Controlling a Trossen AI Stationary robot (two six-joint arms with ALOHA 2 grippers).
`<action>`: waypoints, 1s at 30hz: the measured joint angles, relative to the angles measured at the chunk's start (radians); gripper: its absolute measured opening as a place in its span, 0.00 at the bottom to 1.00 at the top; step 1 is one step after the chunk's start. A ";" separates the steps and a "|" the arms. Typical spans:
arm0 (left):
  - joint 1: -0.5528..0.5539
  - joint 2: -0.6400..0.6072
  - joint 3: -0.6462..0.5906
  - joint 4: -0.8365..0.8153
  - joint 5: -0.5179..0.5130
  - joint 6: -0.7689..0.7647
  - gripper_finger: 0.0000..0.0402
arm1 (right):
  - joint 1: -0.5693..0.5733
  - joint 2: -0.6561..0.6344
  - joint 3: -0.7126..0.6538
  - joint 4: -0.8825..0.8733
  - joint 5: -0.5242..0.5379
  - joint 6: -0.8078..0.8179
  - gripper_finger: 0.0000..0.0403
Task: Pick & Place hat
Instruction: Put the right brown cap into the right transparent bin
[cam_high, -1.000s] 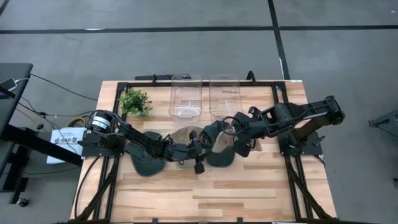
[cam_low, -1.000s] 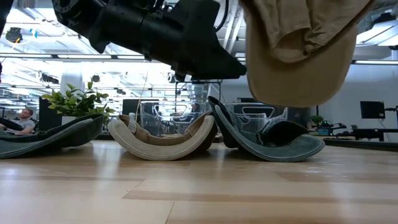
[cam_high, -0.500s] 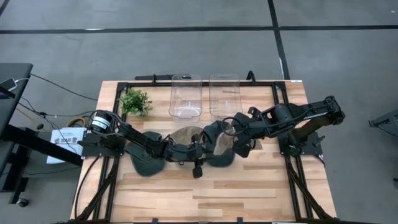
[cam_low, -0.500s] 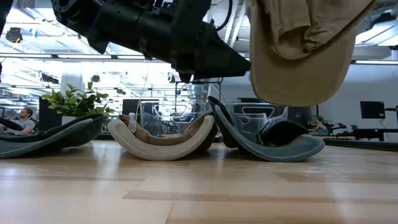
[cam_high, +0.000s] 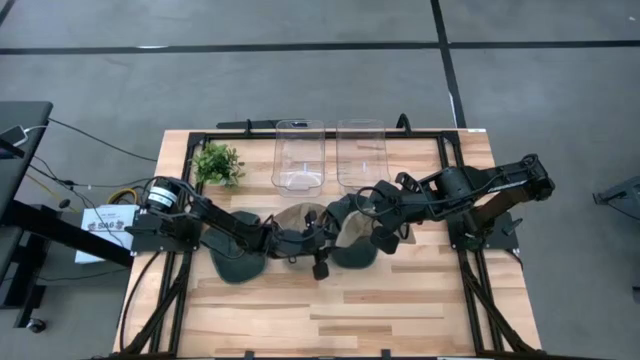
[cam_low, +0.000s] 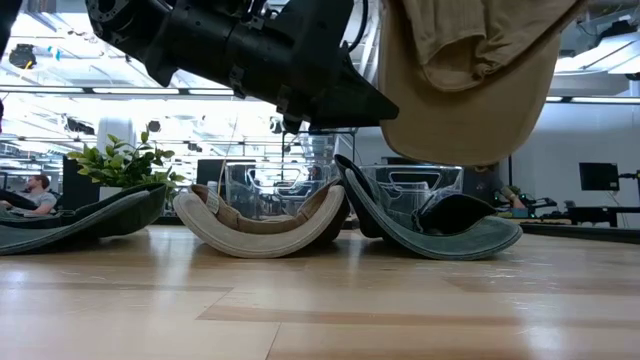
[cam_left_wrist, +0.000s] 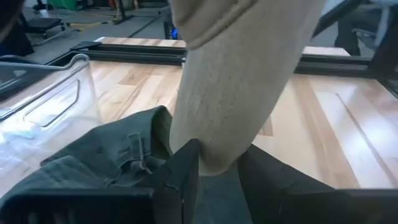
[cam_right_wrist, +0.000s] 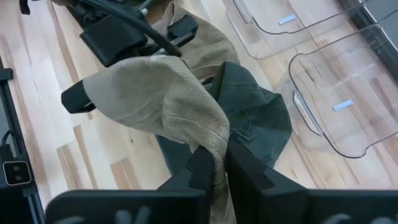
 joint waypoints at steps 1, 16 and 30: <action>0.003 0.000 0.000 0.001 -0.001 -0.010 0.26 | 0.000 0.000 0.000 0.002 0.000 0.000 0.07; 0.037 0.000 0.000 0.004 0.064 -0.124 0.08 | 0.000 0.000 0.000 0.027 0.000 -0.026 0.08; 0.035 0.000 0.000 0.004 0.072 -0.156 0.03 | 0.000 0.000 0.000 -0.027 0.008 -0.052 0.11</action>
